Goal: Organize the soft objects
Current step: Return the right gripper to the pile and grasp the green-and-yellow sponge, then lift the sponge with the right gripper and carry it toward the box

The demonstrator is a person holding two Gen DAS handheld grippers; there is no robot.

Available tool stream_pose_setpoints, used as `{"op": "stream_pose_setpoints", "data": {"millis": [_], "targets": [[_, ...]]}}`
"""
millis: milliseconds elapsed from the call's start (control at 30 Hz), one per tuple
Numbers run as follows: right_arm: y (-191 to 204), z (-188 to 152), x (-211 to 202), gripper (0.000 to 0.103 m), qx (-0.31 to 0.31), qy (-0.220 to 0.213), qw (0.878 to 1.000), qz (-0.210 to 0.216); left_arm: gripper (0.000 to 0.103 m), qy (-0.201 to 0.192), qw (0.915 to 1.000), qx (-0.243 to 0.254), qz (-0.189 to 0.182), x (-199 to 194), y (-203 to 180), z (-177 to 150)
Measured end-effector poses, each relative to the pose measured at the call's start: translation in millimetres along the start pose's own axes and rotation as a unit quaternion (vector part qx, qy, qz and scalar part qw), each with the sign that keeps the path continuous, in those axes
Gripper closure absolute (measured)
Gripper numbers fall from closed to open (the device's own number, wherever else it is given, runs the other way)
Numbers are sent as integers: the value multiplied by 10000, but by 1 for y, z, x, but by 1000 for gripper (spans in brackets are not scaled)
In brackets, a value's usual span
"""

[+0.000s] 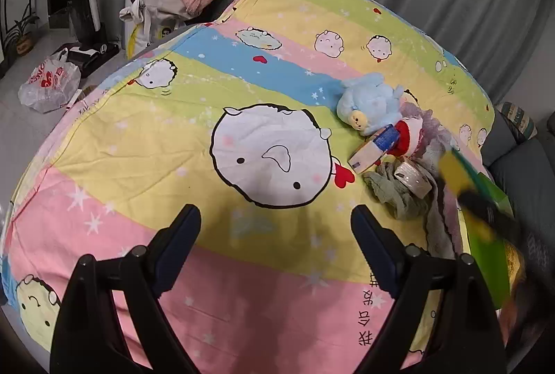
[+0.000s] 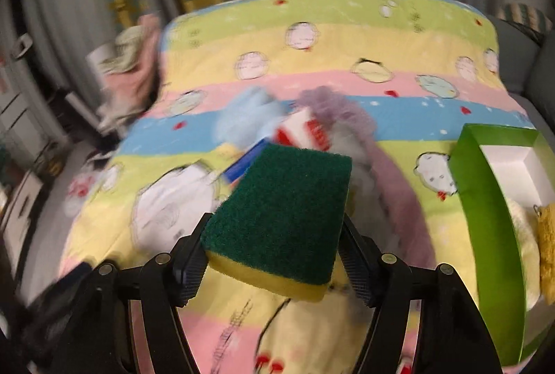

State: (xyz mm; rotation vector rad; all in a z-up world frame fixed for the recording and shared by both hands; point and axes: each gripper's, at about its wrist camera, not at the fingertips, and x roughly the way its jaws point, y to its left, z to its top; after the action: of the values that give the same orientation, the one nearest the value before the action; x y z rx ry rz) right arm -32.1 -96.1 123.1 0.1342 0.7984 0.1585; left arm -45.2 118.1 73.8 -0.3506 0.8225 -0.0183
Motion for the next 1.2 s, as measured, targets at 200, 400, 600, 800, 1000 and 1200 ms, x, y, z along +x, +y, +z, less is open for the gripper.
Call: {"op": "stream_pose_setpoints", "data": {"millis": [200,400,600,800,1000,1200], "targets": [[21,-46,6,33,-309,527,9976,316,15,63,10000,34,-35,1,-4,-4],[20,-67,33,26,-413,1111,9925,301,15,168,9996,204,-30,6,-13,-12],[7,-62,6,8,-451,759,9955,355,16,322,9986,379,-171,11,-25,-21],[-21,-53,-16,8,129,490,9952,839,24,486,9970,417,-423,13,-35,-30],[-34,-52,-1,32,486,651,9911,1057,51,990,9858,565,-1232,18,-58,-45],[-42,-56,19,52,886,942,9816,1403,67,1497,9714,713,-1699,28,-78,-63]]}}
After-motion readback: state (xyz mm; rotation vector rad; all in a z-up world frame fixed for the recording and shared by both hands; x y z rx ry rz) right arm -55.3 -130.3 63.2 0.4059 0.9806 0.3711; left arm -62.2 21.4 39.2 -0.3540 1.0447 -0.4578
